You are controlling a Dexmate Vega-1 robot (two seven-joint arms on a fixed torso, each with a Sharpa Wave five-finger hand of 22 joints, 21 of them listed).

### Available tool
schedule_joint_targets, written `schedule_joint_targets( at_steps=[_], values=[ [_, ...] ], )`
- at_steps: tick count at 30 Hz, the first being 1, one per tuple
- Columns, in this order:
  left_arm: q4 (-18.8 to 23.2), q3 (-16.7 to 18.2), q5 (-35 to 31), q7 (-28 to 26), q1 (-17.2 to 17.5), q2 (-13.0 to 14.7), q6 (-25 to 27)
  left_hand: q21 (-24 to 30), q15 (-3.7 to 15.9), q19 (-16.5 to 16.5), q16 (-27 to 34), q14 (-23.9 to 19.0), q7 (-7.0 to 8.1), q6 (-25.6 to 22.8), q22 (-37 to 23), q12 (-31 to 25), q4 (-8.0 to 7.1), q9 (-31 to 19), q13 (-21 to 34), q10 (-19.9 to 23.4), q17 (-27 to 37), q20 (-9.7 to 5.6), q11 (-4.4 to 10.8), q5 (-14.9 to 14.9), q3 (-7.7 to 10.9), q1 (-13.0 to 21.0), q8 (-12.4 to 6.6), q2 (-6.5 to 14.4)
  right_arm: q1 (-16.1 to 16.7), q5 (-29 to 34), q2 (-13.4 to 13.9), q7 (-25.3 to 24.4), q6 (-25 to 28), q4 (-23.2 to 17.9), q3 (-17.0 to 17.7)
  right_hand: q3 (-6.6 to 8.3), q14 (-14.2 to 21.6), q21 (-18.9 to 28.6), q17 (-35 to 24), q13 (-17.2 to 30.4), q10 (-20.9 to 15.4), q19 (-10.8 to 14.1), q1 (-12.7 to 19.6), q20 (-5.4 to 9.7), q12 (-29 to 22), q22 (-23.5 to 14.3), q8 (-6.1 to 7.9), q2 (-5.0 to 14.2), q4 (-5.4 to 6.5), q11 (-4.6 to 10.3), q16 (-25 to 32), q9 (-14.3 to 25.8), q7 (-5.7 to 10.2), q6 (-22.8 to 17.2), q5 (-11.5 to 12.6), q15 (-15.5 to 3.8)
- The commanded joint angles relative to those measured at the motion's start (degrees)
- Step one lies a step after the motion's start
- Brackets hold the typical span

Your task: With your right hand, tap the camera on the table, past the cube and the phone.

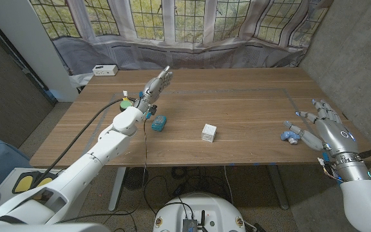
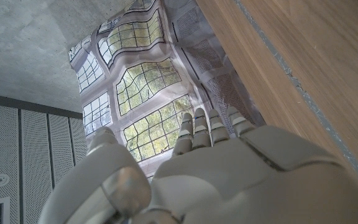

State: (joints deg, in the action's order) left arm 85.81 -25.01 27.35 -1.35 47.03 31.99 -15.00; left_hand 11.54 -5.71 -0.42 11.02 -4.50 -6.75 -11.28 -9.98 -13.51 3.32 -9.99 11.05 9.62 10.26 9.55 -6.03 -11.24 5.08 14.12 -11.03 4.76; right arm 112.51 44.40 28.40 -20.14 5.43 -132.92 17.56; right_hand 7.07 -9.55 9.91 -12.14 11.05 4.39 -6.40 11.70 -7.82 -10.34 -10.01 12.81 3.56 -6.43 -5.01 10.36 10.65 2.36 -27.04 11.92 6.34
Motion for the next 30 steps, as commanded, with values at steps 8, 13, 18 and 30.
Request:
schedule_joint_targets(
  at_steps=[8,13,18,30],
  values=[
    [0.6,0.2,-0.3,-1.1,0.2,0.0,0.6,-0.2,-0.11,0.1,0.0,-0.2,-0.02,-0.6,-0.4,0.4,0.38,-0.3,0.3,0.5,0.1,0.17,-0.14,0.1,0.22,0.3,-0.41,0.2,-1.6,-0.7,1.7,6.6,5.6,-0.8,-0.8,0.32,-6.6,0.1,-0.3,0.1,2.3,-2.3,-0.9,0.01,0.0,-0.2,-0.58,0.58,0.60,-0.11,0.0,0.2,0.24,-0.2,-0.1,0.41],
    [0.7,0.3,-0.6,-1.3,-0.2,0.1,0.7,-0.2,-0.13,0.0,0.0,-0.2,-0.01,-0.7,-0.4,0.4,0.40,-0.3,0.3,0.5,0.1,0.18,-0.30,0.2,0.23,0.3,-0.39,0.2,-1.6,-1.5,2.2,6.9,5.9,-0.3,-1.1,0.43,-6.7,0.2,-0.3,0.1,2.4,-2.4,-0.9,-0.12,-0.1,-0.2,-0.69,0.82,0.65,-0.18,0.1,0.2,0.09,-0.2,-0.1,0.51],
    [0.8,0.4,-0.8,-1.4,-0.5,0.1,0.6,-0.2,-0.24,0.0,-0.1,-0.2,0.04,-0.7,-0.4,0.4,0.41,-0.3,0.4,0.5,0.1,0.19,-0.34,0.2,0.24,0.3,-0.33,0.3,-2.0,-2.2,2.8,7.0,6.6,0.2,-1.7,0.47,-6.8,0.3,-0.3,0.1,2.5,-2.5,-0.9,-0.22,-0.2,-0.2,-0.72,0.92,0.68,-0.18,0.2,0.2,0.12,-0.3,-0.1,0.46],
    [1.6,0.5,-1.3,-1.6,-1.1,0.6,1.3,-0.2,-0.28,0.0,-0.1,-0.3,0.08,-0.7,-0.4,0.4,0.45,-0.3,0.4,0.6,0.1,0.08,-0.46,0.2,0.25,0.3,-0.25,0.3,-3.1,-3.9,4.4,7.0,8.6,1.6,-3.4,0.68,-7.0,0.5,-0.3,0.1,2.7,-2.8,-0.9,-0.31,-0.4,-0.3,-0.67,1.36,0.78,-0.07,0.3,0.2,0.50,-0.8,-0.2,0.53]
  ],
)
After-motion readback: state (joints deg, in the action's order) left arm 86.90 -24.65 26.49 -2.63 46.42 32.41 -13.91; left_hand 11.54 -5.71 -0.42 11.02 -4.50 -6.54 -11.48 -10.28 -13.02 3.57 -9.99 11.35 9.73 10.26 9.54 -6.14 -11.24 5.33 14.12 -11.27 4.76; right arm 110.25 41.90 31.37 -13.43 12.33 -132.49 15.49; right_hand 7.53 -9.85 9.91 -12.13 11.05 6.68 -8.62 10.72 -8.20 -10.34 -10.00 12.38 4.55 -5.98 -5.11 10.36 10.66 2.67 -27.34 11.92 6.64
